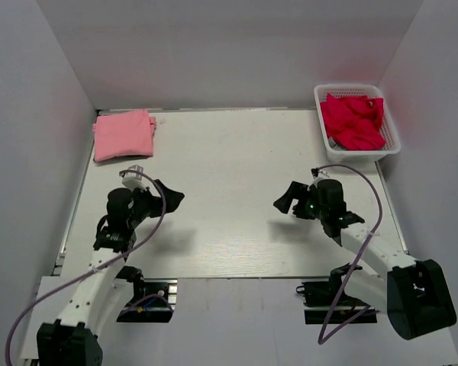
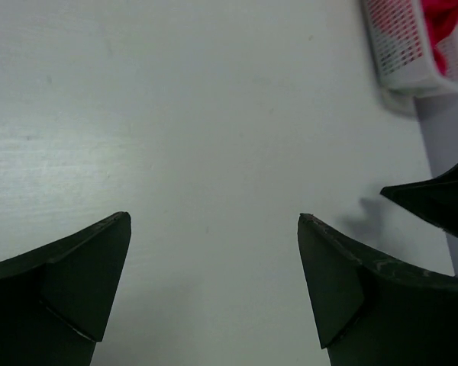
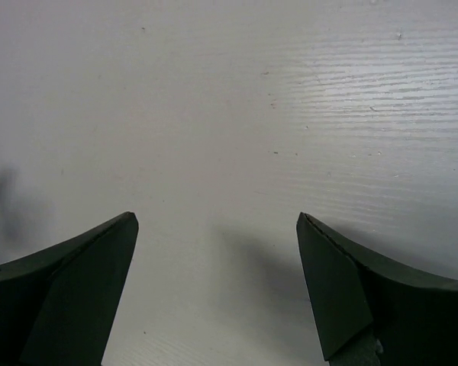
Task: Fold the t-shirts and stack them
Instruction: Put the neatly folded tshirt into the corner of the board with the left arm
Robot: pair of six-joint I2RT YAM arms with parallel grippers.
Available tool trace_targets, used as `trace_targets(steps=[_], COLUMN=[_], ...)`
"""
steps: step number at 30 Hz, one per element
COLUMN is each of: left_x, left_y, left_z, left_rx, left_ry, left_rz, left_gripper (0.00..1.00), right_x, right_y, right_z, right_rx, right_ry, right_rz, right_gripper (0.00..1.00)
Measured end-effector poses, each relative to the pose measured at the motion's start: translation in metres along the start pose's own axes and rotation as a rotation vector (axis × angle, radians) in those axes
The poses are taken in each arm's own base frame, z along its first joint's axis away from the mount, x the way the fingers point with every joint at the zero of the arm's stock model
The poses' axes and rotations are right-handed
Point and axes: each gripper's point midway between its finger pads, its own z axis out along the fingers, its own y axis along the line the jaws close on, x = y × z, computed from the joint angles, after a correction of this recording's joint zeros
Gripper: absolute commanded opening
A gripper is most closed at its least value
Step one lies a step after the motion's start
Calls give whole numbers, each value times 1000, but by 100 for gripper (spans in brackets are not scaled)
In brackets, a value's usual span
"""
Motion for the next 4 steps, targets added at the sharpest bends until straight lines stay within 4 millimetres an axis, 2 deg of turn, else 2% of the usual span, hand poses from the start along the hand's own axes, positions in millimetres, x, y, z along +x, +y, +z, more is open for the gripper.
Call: trace_targets(steps=[4], left_x=[-25], left_y=[-21], left_z=[-10], left_rx=[77], left_ry=[-112], left_rz=[31], left_gripper=[100], right_x=[-15], right_y=[14], right_z=[-9], right_rx=[-59], right_ry=[-73], right_rz=[-26], right_gripper=[90])
